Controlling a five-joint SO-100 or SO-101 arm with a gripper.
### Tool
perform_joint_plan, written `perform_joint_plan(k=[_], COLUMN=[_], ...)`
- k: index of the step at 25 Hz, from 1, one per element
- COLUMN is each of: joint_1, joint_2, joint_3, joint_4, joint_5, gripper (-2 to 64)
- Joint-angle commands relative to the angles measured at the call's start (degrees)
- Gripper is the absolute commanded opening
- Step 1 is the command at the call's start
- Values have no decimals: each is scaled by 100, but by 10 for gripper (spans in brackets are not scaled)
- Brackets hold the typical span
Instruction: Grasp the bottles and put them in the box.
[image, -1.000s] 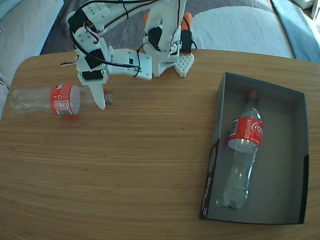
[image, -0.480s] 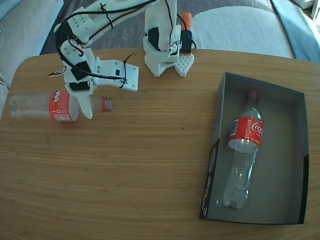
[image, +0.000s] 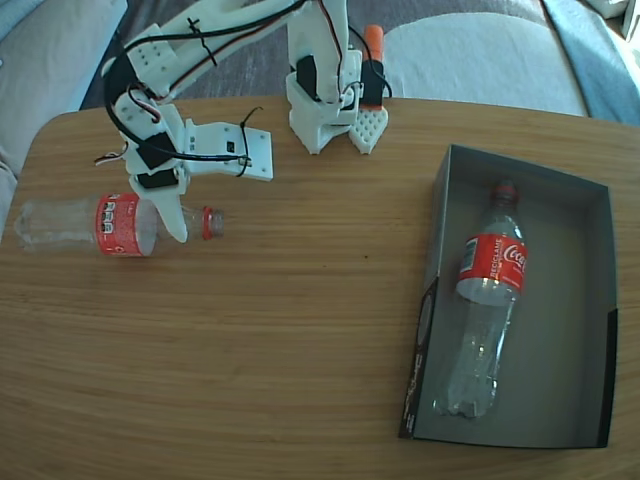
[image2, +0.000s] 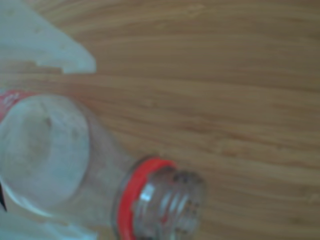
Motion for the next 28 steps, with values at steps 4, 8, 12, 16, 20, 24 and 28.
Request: perform_joint_plan(k=[4,8,12,16,20,24,28], joint_1=[-53,-114,-123,-114,-114,-88,-88], joint_2=[53,26,-299,-457,-466,-466,-457], joint_3=[-290,-281,-290,-290,-202,-193,-123], joint_4=[-26,-35,-264,-272,-422,-422,-422], joint_5=[-26,-26,9,18,26,-9,-26], gripper=[392,392,392,392,392,378,239])
